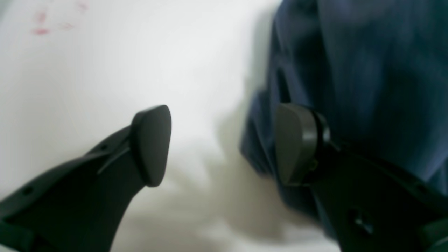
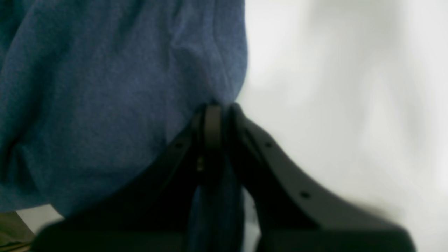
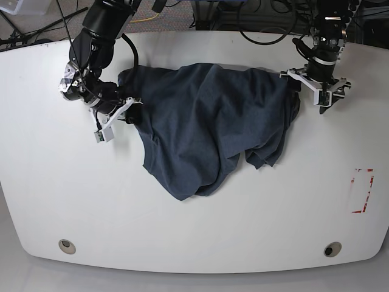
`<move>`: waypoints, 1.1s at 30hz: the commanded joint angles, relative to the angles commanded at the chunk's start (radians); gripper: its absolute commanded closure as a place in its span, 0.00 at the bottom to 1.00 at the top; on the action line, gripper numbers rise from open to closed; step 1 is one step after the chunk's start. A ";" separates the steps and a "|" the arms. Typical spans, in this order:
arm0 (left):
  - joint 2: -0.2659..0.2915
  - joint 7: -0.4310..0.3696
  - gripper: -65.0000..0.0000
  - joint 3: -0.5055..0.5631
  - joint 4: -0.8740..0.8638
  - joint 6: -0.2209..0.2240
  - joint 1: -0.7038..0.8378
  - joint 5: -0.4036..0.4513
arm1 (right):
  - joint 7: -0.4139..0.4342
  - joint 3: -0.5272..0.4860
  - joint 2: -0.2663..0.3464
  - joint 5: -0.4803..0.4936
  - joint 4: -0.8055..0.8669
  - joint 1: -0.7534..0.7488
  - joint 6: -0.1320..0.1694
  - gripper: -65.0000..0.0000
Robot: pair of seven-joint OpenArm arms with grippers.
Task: Fold the T-shirt properly
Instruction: 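Lower both grippers to opposite edges of the crumpled navy T-shirt, then grasp shirt edges with both grippers and pull them apart to spread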
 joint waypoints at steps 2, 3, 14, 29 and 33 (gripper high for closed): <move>0.000 0.000 0.34 0.000 -0.037 -0.038 -0.018 0.000 | 0.000 0.000 0.000 0.002 0.000 0.000 0.000 0.98; 0.000 0.000 0.34 0.000 -0.052 -0.049 -0.025 0.000 | 0.000 0.000 0.000 0.002 0.000 0.000 0.000 0.98; -0.008 0.002 0.81 0.034 -0.150 -0.153 -0.052 0.003 | 0.000 0.000 0.000 -0.002 0.078 0.002 0.000 0.99; 0.000 0.014 0.98 0.020 -0.026 -0.152 -0.072 0.133 | 0.005 -0.002 0.089 -0.003 0.109 0.144 0.000 0.99; 0.002 0.161 0.98 -0.041 0.072 -0.152 -0.152 0.130 | 0.005 -0.002 0.117 -0.003 0.075 0.222 0.000 0.99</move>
